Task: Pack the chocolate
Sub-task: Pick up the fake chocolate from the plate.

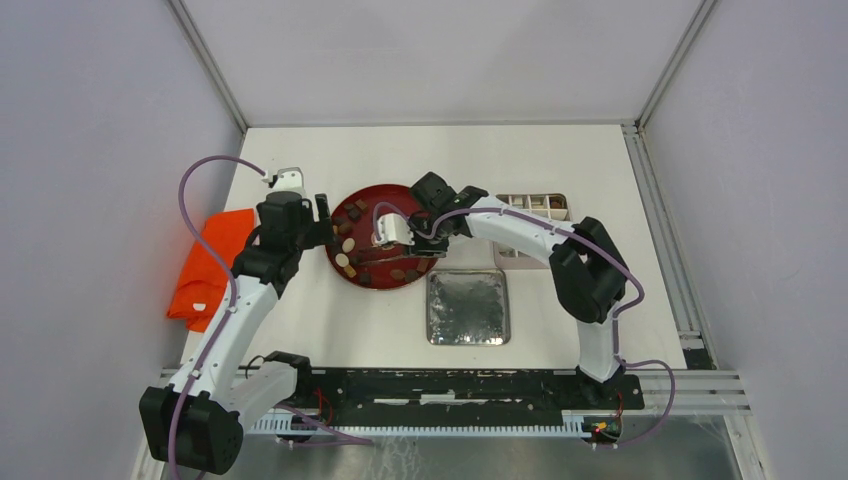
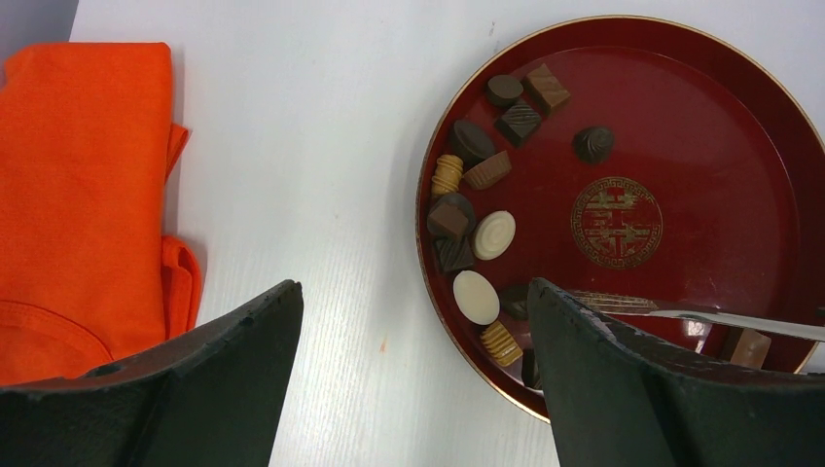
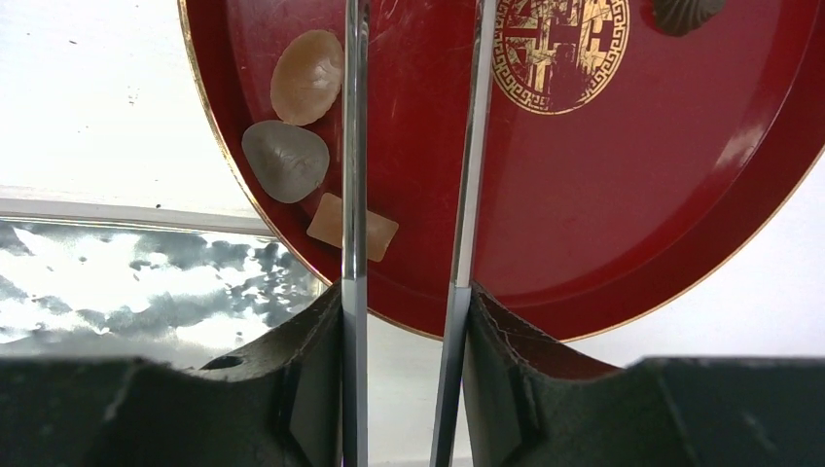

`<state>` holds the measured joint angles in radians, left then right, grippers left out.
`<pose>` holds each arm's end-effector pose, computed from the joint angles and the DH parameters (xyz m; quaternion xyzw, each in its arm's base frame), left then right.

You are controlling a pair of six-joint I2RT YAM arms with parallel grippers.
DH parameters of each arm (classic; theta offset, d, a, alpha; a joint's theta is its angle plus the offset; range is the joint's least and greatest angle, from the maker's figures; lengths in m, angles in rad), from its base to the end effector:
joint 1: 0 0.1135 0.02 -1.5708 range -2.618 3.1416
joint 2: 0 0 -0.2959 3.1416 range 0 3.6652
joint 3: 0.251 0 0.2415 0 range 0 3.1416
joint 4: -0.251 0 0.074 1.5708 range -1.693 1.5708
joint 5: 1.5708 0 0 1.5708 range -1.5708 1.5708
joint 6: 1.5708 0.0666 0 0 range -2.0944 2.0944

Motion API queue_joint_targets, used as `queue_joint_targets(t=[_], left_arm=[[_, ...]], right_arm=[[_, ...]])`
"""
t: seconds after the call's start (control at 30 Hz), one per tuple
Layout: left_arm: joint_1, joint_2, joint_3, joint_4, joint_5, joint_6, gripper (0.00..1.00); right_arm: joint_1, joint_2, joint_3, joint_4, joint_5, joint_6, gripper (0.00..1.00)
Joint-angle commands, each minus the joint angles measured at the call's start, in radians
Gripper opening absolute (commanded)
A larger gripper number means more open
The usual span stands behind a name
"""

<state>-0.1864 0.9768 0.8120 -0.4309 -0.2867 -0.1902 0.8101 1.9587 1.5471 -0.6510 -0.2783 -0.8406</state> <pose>0.2090 -0.0202 0.3021 -0.0686 0.8743 0.0372 0.4791 0.2884 0.3295 0.2282 -0.7280 0.6246 0.1304 0.2510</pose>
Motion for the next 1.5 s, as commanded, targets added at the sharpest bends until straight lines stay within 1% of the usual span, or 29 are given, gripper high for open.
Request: queue_joint_targets(t=[0.0, 0.47, 0.67, 0.9, 1.0, 1.13, 1.27, 1.33, 1.47], left_arm=[[0.003, -0.018, 0.003, 0.037, -0.012, 0.044, 0.91], [0.004, -0.015, 0.003, 0.037, -0.008, 0.044, 0.91], [0.004, -0.015, 0.003, 0.037, -0.009, 0.046, 0.91], [0.004, -0.015, 0.003, 0.036, -0.009, 0.046, 0.91], [0.004, -0.014, 0.003, 0.036, -0.008, 0.045, 0.91], [0.004, -0.015, 0.003, 0.035, -0.008, 0.046, 0.91], [0.004, -0.016, 0.003, 0.036, -0.01, 0.046, 0.91], [0.004, -0.016, 0.003, 0.035, -0.008, 0.046, 0.91], [0.004, -0.018, 0.003, 0.036, -0.009, 0.045, 0.91]], right_arm=[[0.01, 0.016, 0.062, 0.005, 0.014, 0.012, 0.46], [0.014, 0.084, 0.133, -0.008, 0.009, 0.021, 0.46], [0.034, 0.105, 0.155, -0.01, 0.005, 0.026, 0.46], [0.043, 0.125, 0.169, -0.018, 0.001, 0.026, 0.41], [0.043, 0.128, 0.168, -0.019, 0.003, 0.026, 0.35], [0.043, 0.111, 0.155, -0.024, 0.007, 0.017, 0.21], [0.036, 0.036, 0.1, -0.009, 0.012, 0.015, 0.07], [0.026, -0.012, 0.063, 0.004, 0.009, 0.019, 0.03], [-0.003, -0.101, 0.004, 0.011, -0.028, 0.039, 0.0]])
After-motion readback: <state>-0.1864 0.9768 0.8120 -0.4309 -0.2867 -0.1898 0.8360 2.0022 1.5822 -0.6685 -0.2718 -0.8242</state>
